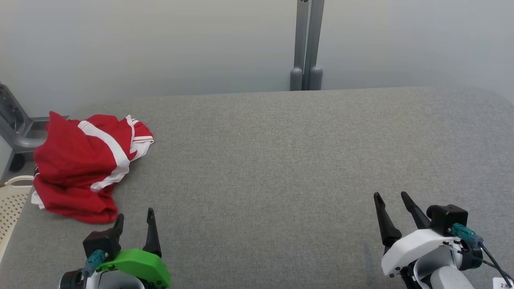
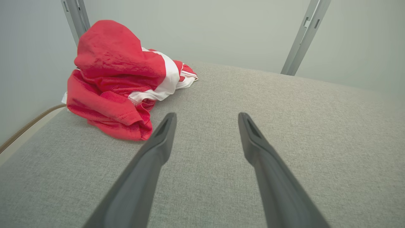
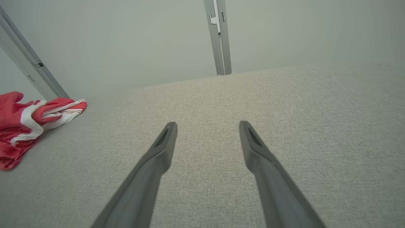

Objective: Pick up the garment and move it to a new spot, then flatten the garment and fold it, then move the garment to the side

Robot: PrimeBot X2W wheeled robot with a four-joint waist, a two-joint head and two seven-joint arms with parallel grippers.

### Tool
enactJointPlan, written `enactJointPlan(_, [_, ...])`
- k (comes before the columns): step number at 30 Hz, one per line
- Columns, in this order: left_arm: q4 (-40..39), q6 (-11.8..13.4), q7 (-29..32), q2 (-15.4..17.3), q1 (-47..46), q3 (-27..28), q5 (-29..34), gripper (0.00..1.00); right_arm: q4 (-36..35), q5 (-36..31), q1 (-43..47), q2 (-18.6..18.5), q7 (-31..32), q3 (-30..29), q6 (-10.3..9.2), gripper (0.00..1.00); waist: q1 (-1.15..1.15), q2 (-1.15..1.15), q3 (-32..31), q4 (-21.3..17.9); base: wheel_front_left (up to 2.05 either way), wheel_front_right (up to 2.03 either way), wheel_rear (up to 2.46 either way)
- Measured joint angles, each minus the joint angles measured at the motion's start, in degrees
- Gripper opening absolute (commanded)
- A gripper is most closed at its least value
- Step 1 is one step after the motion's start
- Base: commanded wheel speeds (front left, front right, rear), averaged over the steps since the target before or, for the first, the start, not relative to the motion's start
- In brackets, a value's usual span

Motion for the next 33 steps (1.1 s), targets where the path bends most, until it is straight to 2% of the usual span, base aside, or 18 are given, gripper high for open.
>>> enactJointPlan(9, [0.1, -0.1, -1.3, 0.6, -0.4, -1.5, 2.5, 1.00, 1.1, -4.9, 0.0, 0.4, 0.0, -0.1, 0.00, 1.00, 0.00, 0.00, -0.3, -0.1, 0.00, 0.00, 0.00])
enactJointPlan(14, [-0.2, -1.1, -2.5, 0.8, -0.4, -2.2, 3.6, 1.00, 1.5, -6.8, -0.1, 0.6, -0.5, -0.3, 0.00, 1.00, 0.00, 0.00, -0.6, -0.1, 0.00, 0.00, 0.00])
enactJointPlan(33, [1.3, -0.5, -5.4, 1.5, -0.2, -4.0, 8.3, 1.00, 2.9, -14.4, -0.4, 1.1, -1.2, -0.3, 0.01, 1.00, 0.00, 0.00, -1.6, -0.1, 0.00, 0.00, 0.00])
